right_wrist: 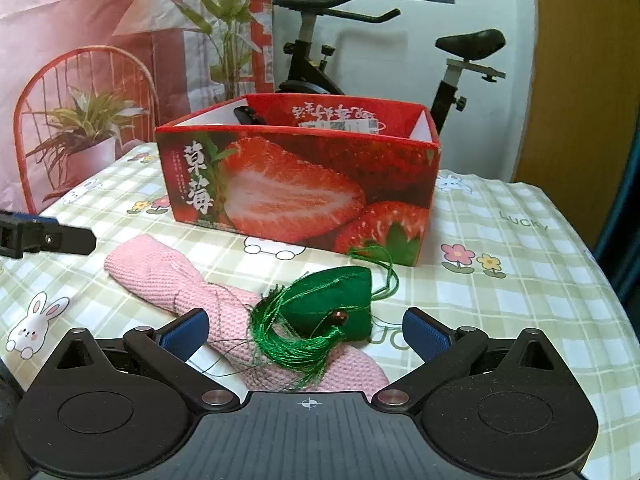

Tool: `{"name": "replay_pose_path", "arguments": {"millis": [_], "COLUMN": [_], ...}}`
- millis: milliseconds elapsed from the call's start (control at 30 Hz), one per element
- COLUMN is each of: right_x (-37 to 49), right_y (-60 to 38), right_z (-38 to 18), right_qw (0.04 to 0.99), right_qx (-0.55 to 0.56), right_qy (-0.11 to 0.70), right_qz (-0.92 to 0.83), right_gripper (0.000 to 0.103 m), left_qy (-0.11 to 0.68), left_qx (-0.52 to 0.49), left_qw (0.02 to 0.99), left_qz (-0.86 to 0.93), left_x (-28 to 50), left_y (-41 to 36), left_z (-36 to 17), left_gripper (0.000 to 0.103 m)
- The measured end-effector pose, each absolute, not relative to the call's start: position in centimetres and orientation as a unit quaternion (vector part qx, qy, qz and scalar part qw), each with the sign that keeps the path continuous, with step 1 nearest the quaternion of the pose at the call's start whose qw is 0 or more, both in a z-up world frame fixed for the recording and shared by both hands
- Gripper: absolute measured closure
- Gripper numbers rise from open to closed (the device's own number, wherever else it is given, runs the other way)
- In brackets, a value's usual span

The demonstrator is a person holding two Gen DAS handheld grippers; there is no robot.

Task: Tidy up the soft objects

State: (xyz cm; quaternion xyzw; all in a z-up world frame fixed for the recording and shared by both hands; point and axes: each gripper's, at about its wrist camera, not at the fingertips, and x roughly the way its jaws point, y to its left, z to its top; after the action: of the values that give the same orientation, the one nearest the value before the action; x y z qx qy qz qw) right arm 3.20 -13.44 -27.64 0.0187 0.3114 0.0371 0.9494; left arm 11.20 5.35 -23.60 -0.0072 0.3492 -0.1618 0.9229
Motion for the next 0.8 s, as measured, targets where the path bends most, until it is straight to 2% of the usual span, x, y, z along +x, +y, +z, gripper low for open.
{"name": "replay_pose_path", "arguments": {"millis": [333, 500, 567, 633, 800], "right_x": [6.6, 8.6, 9.3, 9.9, 11.0], "right_y": [-16.2, -16.6, -16.4, -16.1, -14.9], "right_z": [-29.2, -30.2, -30.5, -30.7, -30.8], "right_qw": [0.934, 0.925, 0.922, 0.920, 0.919], "right_qx": [0.082, 0.090, 0.087, 0.087, 0.075], "right_qy": [0.344, 0.364, 0.371, 0.376, 0.377], "right_qz": [0.052, 0.060, 0.066, 0.075, 0.089], "right_gripper": [0.020, 0.020, 0.025, 0.034, 0.038], "left_qy": [0.369, 0.371, 0.376, 0.382, 0.397], "left_qx": [-0.018, -0.011, -0.009, -0.010, -0.009], "left_qw": [0.915, 0.912, 0.909, 0.907, 0.899], "left_qz": [-0.161, -0.173, -0.179, -0.178, -0.186], "left_x": [14.9, 17.1, 17.9, 18.7, 19.9], "left_y": [5.0, 4.2, 3.7, 3.4, 2.9], "left_z": [-24.5, -24.5, -24.8, -25.4, -26.8], "left_gripper": [0.005, 0.005, 0.005, 0.005, 0.012]}}
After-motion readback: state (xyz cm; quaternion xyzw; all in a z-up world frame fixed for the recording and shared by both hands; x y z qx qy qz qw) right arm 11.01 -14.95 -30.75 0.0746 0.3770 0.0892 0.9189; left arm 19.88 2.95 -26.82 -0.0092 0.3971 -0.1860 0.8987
